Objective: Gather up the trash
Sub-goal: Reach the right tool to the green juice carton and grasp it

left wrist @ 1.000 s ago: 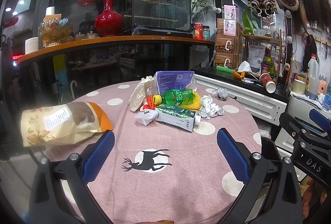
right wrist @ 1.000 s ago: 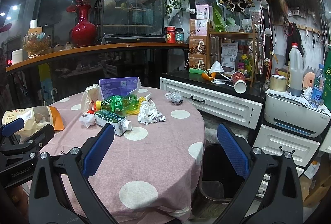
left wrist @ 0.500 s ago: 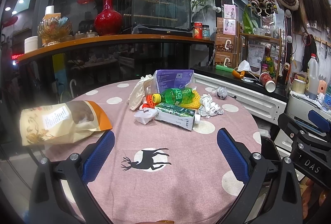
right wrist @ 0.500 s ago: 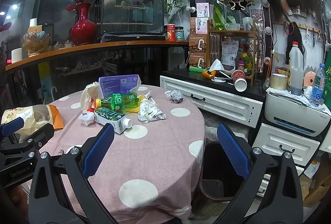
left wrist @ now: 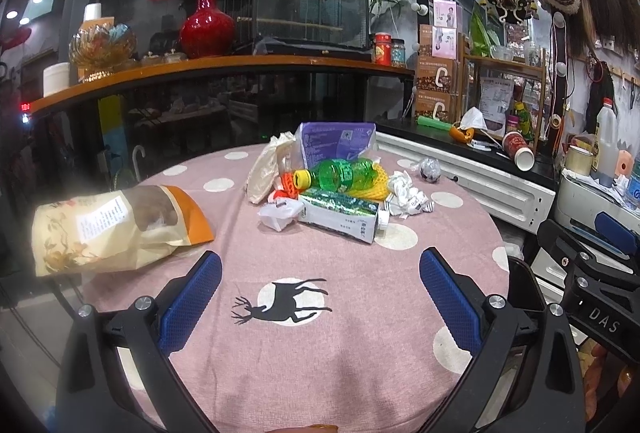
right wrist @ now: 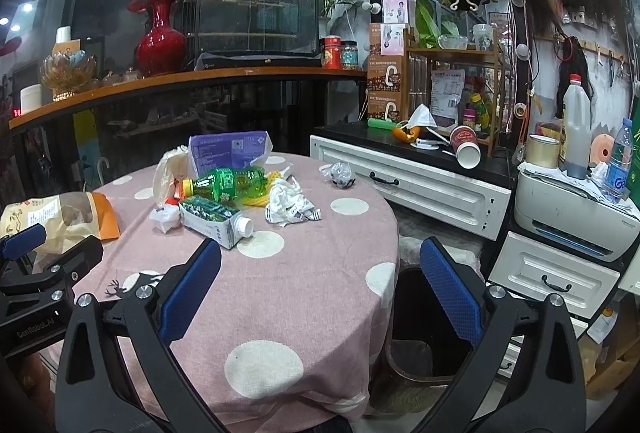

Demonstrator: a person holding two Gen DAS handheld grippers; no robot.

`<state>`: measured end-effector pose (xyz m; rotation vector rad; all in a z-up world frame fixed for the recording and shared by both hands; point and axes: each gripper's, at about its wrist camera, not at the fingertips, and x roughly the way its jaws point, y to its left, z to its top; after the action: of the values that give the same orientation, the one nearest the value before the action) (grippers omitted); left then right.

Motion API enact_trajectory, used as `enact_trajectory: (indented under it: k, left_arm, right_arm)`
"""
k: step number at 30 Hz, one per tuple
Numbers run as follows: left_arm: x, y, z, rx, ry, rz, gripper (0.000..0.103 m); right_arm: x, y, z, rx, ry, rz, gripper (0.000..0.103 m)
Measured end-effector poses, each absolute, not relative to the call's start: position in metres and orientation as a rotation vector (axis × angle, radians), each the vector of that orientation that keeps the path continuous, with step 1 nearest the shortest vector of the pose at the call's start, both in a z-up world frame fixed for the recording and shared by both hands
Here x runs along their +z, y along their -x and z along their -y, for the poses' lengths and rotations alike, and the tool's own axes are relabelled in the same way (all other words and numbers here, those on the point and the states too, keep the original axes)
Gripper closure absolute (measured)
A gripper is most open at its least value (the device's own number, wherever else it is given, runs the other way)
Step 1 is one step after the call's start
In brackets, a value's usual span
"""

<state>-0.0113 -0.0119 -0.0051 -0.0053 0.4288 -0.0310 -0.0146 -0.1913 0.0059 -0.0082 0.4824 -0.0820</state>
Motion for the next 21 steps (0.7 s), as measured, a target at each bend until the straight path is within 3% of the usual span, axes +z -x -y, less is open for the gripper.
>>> enact_trajectory:
  k: [14, 21]
  left_arm:
    - [-0.051, -0.044, -0.005, -0.118, -0.01, -0.665, 0.005]
    - [-0.056, -0.086, -0.024, -0.146, -0.061, -0.759, 0.005]
  right_arm:
    - [-0.064, -0.054, 0.2, 0.107, 0.028, -0.77, 0.005]
    - [-0.07, -0.115, 0.161, 0.255, 0.134, -0.835, 0.005]
